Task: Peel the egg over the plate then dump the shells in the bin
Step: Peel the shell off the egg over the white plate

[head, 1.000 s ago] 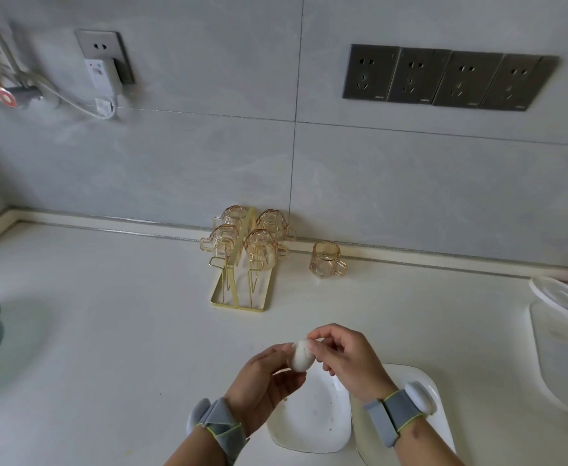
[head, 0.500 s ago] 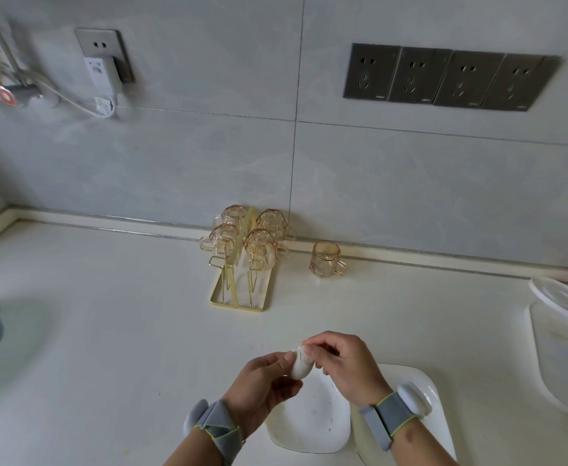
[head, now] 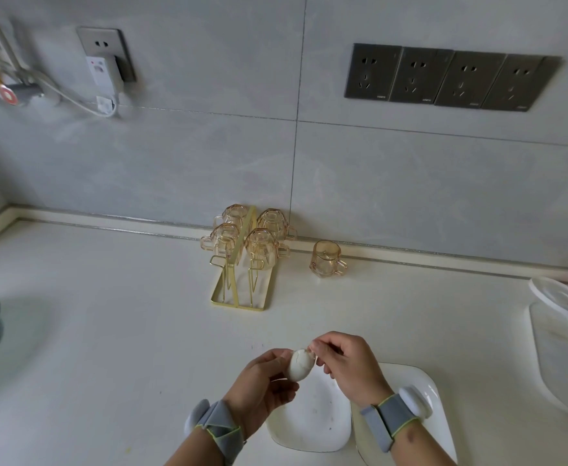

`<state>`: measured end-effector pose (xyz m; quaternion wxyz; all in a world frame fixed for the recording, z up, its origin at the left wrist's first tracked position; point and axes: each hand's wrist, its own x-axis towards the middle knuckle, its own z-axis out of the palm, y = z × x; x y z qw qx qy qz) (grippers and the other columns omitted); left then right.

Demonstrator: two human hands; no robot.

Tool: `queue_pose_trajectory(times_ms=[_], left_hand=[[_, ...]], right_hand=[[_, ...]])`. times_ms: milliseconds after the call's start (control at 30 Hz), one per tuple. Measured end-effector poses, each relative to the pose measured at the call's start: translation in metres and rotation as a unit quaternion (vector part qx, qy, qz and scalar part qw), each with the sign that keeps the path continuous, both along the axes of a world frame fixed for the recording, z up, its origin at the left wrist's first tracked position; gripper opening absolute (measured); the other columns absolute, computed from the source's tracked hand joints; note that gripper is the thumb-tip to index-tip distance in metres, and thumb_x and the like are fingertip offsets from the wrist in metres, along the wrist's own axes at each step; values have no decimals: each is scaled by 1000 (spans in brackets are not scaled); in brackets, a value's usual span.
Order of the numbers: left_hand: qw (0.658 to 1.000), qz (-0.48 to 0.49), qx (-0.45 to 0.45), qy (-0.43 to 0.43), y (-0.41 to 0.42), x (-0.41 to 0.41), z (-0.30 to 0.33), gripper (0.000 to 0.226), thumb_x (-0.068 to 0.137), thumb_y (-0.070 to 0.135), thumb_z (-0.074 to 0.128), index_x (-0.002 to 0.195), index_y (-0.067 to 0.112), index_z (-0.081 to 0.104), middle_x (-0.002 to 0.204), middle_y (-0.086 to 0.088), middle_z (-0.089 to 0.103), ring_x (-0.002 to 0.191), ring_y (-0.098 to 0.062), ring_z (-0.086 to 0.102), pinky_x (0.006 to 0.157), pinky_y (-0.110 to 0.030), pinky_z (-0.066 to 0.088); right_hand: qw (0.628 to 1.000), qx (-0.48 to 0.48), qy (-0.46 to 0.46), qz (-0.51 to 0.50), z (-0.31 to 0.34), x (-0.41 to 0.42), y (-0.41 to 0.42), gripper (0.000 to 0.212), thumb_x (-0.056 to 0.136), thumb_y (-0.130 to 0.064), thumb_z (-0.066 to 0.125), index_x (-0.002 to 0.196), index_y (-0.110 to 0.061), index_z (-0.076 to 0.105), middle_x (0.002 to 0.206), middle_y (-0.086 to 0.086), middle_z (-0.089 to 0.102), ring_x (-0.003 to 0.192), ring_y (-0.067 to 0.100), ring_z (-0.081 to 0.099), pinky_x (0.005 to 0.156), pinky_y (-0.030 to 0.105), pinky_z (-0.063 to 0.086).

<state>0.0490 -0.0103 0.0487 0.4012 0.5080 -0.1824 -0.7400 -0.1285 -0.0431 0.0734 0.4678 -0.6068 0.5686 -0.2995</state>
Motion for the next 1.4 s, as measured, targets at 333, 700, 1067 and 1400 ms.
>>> queue_pose_trajectory(times_ms=[333,700,1067,1400], left_hand=[[999,29,24,27,0,1,0,32,94,16,51,115,-2,67,94,-21,63,75,-29,62,68,-35,55],[999,20,2,25,0,-4,2,19,93,3,49,100,-2,66,95,-25,67,81,-33,63,73,-37,58],[998,-29,-38,31,3,-7,1,33,74,5,77,102,1,59,101,-26,73,87,-29,72,81,-35,58],[999,-21,-28,22,2,-6,-2,26,85,-1,68,109,-2,59,111,-28,70,94,-34,70,79,-36,58]], right_hand=[[999,27,22,14,-4,-7,4,21,86,-8,63,85,-26,74,71,4,73,63,3,63,66,24,52],[999,-2,25,48,-8,-1,8,18,93,-36,63,96,-23,75,63,-3,68,57,1,61,60,18,46],[998,-30,52,30,-11,-2,12,22,96,-18,55,99,-19,78,56,-15,63,56,-1,58,59,15,46],[997,-29,65,24,-13,-1,14,25,97,-15,50,97,-18,75,59,-13,63,56,-1,60,56,12,46]])
